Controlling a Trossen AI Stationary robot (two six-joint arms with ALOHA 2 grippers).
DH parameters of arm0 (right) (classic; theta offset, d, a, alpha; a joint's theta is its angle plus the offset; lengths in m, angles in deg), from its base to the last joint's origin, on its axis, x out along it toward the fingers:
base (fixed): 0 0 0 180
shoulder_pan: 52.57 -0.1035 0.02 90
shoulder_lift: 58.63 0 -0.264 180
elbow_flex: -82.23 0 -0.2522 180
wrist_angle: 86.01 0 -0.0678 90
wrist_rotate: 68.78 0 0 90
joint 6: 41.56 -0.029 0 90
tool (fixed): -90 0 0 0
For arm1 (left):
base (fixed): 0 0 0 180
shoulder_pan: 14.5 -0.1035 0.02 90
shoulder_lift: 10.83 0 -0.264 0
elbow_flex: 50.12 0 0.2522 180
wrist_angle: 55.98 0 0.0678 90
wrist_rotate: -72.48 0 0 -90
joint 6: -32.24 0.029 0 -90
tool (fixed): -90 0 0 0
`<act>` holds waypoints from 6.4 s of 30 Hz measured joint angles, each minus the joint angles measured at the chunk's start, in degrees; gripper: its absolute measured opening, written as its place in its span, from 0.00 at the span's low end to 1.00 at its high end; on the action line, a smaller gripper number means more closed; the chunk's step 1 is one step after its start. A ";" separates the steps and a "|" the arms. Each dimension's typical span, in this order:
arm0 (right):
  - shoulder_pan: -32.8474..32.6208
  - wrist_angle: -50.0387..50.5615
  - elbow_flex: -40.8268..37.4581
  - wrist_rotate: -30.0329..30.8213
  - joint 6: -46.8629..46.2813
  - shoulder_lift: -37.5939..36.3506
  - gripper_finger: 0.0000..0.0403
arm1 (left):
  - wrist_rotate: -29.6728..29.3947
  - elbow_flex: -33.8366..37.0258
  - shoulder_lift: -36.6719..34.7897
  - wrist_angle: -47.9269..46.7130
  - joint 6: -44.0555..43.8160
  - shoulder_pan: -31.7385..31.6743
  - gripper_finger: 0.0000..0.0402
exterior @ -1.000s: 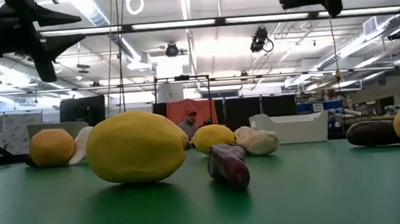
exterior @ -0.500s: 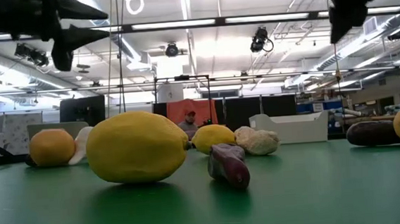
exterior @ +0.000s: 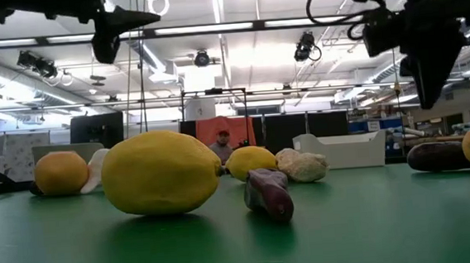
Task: Sort produce into baskets
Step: Put the eggplant into the top white bin
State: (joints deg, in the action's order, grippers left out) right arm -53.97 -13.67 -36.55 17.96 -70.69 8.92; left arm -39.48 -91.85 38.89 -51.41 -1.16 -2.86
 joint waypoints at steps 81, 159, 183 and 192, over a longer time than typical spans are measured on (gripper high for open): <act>39.93 -60.76 4.07 0.02 21.68 2.62 0.48 | 7.68 -0.01 17.36 -3.09 -8.05 -12.46 0.62; 38.53 -21.71 24.88 -5.23 24.70 18.79 0.60 | 10.61 -17.07 17.74 -39.86 -6.97 -13.20 0.60; 19.55 -22.49 24.88 2.84 17.36 18.56 0.60 | 21.96 -10.55 17.06 -73.80 -6.04 -14.58 0.45; 17.29 -22.20 24.88 3.92 16.10 18.56 0.60 | 23.68 -4.13 17.06 -67.26 -6.27 -14.48 0.45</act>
State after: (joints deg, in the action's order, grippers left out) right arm -36.68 -35.87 -11.67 21.88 -54.58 27.47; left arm -15.81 -95.98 55.95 -118.67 -7.43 -17.34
